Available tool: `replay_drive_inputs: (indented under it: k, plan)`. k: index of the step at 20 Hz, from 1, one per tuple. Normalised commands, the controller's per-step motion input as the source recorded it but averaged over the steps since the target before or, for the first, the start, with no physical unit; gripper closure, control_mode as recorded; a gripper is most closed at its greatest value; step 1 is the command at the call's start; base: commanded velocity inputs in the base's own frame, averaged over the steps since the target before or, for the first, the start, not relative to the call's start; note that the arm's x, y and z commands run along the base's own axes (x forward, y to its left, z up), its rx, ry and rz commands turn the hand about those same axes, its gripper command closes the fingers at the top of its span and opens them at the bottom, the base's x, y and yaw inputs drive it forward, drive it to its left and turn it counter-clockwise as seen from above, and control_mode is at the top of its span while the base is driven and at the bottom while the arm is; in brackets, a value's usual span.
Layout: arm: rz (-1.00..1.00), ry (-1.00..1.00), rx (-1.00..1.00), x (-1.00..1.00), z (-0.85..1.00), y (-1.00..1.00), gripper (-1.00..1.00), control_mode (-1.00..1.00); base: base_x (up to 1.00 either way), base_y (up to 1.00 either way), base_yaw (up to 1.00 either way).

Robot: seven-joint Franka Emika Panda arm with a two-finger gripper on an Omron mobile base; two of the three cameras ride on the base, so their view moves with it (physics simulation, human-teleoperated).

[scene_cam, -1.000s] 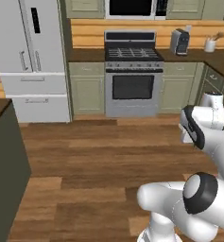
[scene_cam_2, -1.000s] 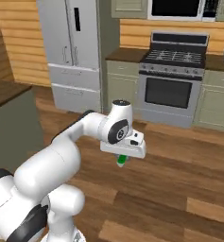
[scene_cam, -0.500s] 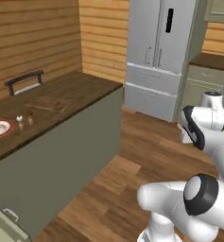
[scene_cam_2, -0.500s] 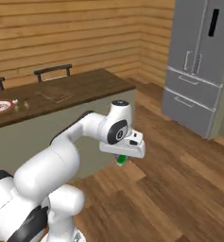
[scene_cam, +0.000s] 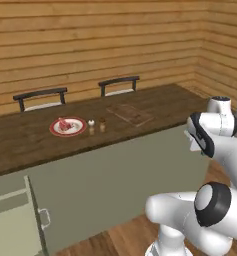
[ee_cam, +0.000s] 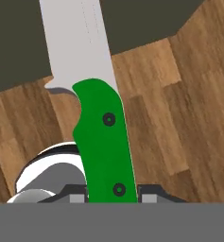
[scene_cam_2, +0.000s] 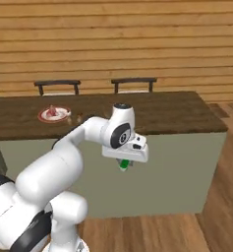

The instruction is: Pick up the knife from the drawer and place it on the cutting board. Then place the meat from the plate to the cutting board.

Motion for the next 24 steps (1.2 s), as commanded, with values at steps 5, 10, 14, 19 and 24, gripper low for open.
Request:
replay_drive_inputs:
  k: [5, 10, 14, 19, 24]
  plan:
    - [0.0, 0.0, 0.0, 0.0, 0.0, 0.0, 1.0, 1.0, 0.81, -0.56, 0.76]
    - [0.0, 0.0, 0.0, 0.0, 0.0, 0.0, 1.0, 1.0, 0.34, -0.57, 0.5]
    - [0.0, 0.0, 0.0, 0.0, 0.0, 0.0, 1.0, 1.0, 0.55, -0.15, 0.15]
    - [0.0, 0.0, 0.0, 0.0, 0.0, 0.0, 1.0, 1.0, 0.9, -0.23, 0.0]
    - [0.0, 0.0, 0.0, 0.0, 0.0, 0.0, 1.0, 1.0, 0.55, -0.14, -0.07]
